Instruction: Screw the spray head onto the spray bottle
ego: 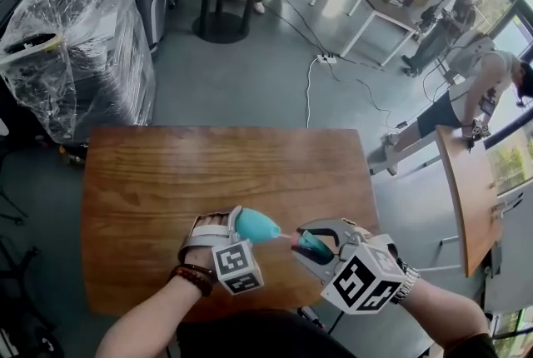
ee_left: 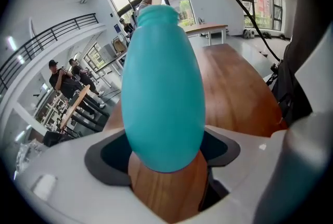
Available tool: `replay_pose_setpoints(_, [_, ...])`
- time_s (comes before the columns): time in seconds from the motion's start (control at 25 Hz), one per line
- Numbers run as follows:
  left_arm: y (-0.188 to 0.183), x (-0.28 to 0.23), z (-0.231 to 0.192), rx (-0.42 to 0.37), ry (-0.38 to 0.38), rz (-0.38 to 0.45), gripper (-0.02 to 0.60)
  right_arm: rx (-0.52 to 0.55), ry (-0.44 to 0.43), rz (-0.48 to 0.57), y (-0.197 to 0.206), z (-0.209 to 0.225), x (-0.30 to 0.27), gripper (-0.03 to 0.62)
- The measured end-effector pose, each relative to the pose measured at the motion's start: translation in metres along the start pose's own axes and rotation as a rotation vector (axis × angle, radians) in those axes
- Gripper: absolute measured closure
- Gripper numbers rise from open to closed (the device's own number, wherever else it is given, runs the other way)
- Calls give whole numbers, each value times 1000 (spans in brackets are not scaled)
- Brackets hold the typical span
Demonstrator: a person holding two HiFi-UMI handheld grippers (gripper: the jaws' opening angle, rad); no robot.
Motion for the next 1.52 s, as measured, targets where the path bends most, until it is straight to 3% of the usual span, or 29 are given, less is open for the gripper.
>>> replay_pose_setpoints(0.24, [-29, 20, 3, -67, 5, -20, 157, 22, -26, -24, 7, -9, -6, 473])
replay_pose_setpoints(0.6, [-41, 34, 9, -115, 13, -42, 158, 43, -34, -36, 7, -17, -5, 473])
replay_pose_setpoints(0.92, [-46, 41, 11, -67, -1, 8, 166, 31, -46, 7, -2, -20, -3, 473])
replay_pose_setpoints(1.0, [-45, 42, 10, -69, -24, 8, 169, -65, -36, 28, -1, -18, -3, 473])
replay_pose_setpoints(1.12, [-42, 40, 8, -85, -64, -19, 170, -355, 15, 53, 8, -10, -4, 473])
replay_pose_setpoints(1.2, [-38, 38, 6, -107, -98, -54, 170, -625, 69, 76, 17, -4, -6, 473])
replay_pose_setpoints(1.36, [-28, 36, -7, -212, -189, -135, 170, -1304, 118, 179, 35, 2, -14, 471])
replay_pose_setpoints(1.44, [-25, 34, -6, -224, -190, -146, 169, -1426, 126, 211, 38, 2, -17, 471])
replay_pose_setpoints(1.52, [-27, 31, -2, -186, -168, -123, 169, -1405, 128, 221, 36, 2, -19, 465])
Point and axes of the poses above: the fingertips, and each gripper's own axes: x backward along the fingers, z to its right, y out of its underside, the point moved 1 cm from there along x, backward along the fingers, and after that the axes turned 15 degrees about z, right-handed, at the moved point
